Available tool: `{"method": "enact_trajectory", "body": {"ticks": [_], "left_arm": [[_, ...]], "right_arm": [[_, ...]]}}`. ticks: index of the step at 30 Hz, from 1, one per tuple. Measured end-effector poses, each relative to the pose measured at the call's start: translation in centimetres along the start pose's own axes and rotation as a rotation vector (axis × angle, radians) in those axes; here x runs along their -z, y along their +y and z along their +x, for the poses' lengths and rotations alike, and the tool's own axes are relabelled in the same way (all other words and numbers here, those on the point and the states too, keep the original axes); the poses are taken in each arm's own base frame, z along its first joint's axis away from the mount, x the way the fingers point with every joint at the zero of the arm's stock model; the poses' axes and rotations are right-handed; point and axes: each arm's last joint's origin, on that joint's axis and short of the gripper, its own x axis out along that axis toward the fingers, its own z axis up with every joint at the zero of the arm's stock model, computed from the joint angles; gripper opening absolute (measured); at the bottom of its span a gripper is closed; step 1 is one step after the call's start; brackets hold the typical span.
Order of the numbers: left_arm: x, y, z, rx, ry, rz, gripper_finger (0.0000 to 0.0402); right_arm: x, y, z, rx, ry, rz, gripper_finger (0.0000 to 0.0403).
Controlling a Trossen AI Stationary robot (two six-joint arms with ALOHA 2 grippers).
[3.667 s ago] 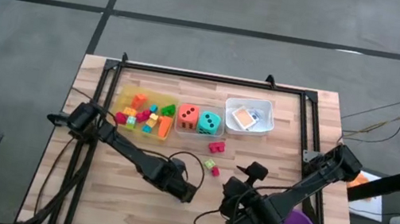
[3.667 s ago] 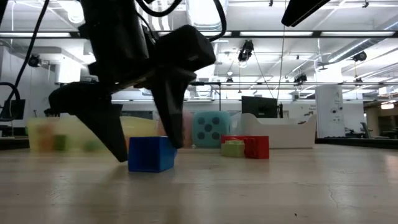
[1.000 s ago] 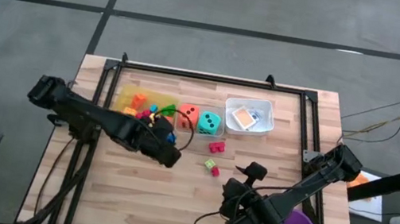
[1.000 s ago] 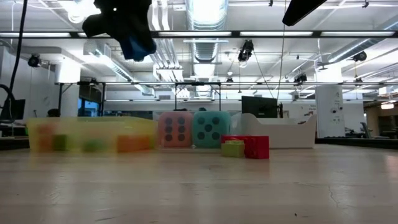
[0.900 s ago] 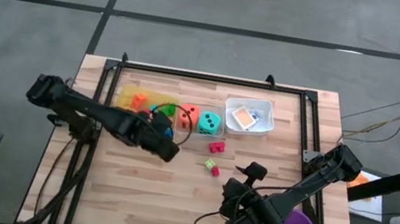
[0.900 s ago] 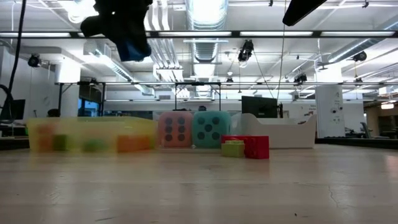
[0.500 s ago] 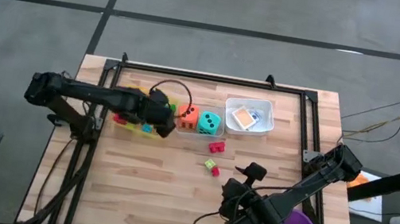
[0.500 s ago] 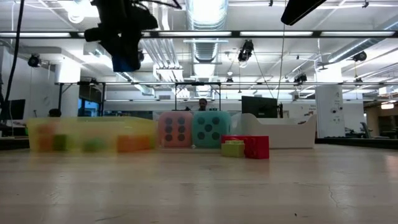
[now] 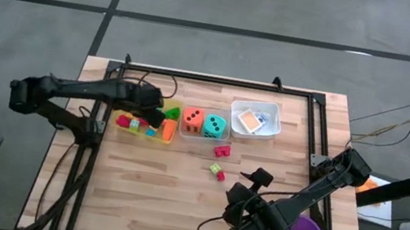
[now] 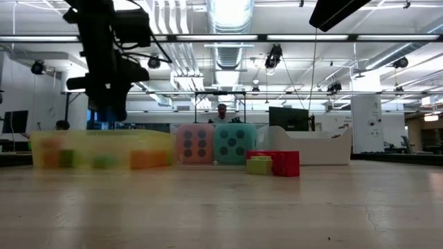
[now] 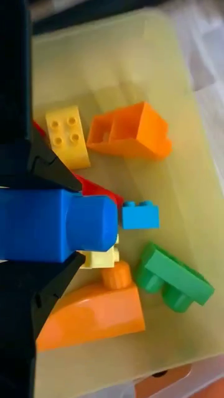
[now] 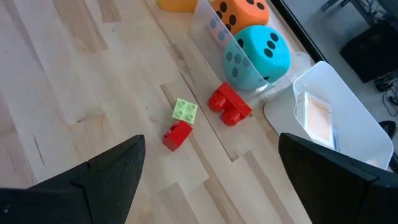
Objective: Pick & Place Toys
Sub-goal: Put the blue game piece into the yellow bin
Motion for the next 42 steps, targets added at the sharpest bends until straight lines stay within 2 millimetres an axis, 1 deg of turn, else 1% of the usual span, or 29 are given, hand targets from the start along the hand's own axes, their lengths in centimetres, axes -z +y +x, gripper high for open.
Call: {"method": "enact_trajectory", "body": {"ticks": [3,8,10,15,18,21,27,30,36,42], "left_arm": [[0.6,0.7,0.7,0.024,-0.018,-0.028,0.0125],[1.1,1.5,1.6,-0.003,0.018,-0.033,0.0125],[1.2,1.4,1.7,0.019,0.045,0.029,0.0125],[1.5,1.1,1.8,0.094,0.107,0.123,0.0125],[1.5,1.0,1.7,0.148,0.129,0.243,0.0125],[1.5,0.5,1.6,0.197,0.106,0.35,0.0125],[1.1,0.1,1.8,0.221,0.066,0.393,0.0125],[1.1,-0.1,2.3,0.212,0.079,0.43,0.0125],[0.9,-1.1,4.1,0.183,0.132,0.538,0.0125],[0.7,-1.8,5.2,0.204,0.172,0.647,0.0125]], "right_arm": [[0.0,0.0,0.0,-0.002,-0.001,0.003,0.0365],[-0.1,0.0,0.1,-0.003,-0.003,-0.009,0.0365],[-0.1,0.0,0.1,-0.001,-0.005,-0.023,0.0365],[-0.5,0.0,0.5,-0.004,-0.009,-0.051,0.0365],[-0.7,0.0,0.7,-0.003,-0.011,-0.06,0.0365],[-0.9,0.0,0.9,-0.004,-0.013,-0.065,0.0365],[-1.1,-0.2,1.2,0.002,-0.01,-0.094,0.0365],[-1.4,-0.2,1.4,0.003,-0.011,-0.094,0.0365],[-1.8,-0.3,1.9,0.0,-0.015,-0.106,0.0365],[-1.9,-0.3,2.0,-0.002,-0.017,-0.108,0.0365]]}}
